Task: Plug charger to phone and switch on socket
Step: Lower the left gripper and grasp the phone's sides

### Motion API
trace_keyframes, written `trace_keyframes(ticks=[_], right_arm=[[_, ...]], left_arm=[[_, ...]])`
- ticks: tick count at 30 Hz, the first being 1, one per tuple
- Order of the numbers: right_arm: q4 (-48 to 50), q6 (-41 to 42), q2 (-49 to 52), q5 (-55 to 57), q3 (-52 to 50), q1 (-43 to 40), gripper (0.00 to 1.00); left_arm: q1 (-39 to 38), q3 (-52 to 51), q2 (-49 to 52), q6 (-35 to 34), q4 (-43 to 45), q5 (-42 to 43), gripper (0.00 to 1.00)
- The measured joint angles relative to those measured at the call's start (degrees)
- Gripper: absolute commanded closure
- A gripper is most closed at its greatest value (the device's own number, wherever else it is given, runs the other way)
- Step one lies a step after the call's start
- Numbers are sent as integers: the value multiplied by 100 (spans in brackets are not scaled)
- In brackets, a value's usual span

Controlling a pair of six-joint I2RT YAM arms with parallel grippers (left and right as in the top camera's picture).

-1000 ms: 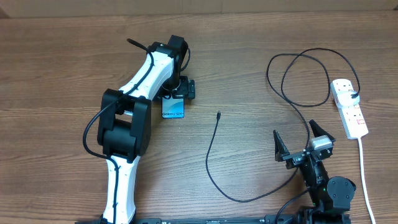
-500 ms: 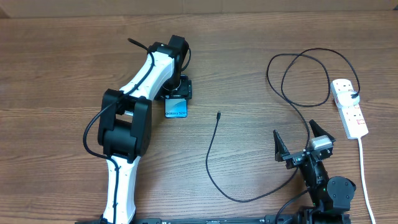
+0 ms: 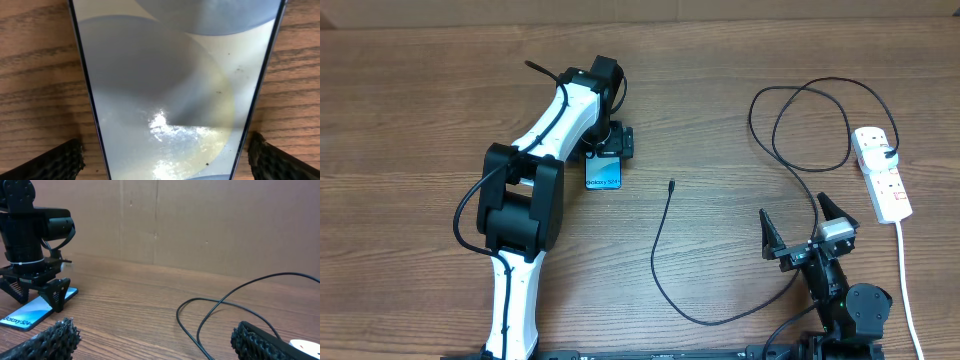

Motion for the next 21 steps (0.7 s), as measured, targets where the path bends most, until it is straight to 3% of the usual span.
trace_keyframes(ticks=[8, 14, 21], right_arm=[[2, 0, 0, -2, 0, 0, 0], [4, 0, 0, 0, 0, 0, 0], [0, 0, 0, 0, 0, 0, 0]], left_arm=[[-13, -4, 0, -59, -24, 72, 13], [-11, -7, 0, -114, -118, 81, 5], [-13, -28, 0, -210, -46, 129, 11]])
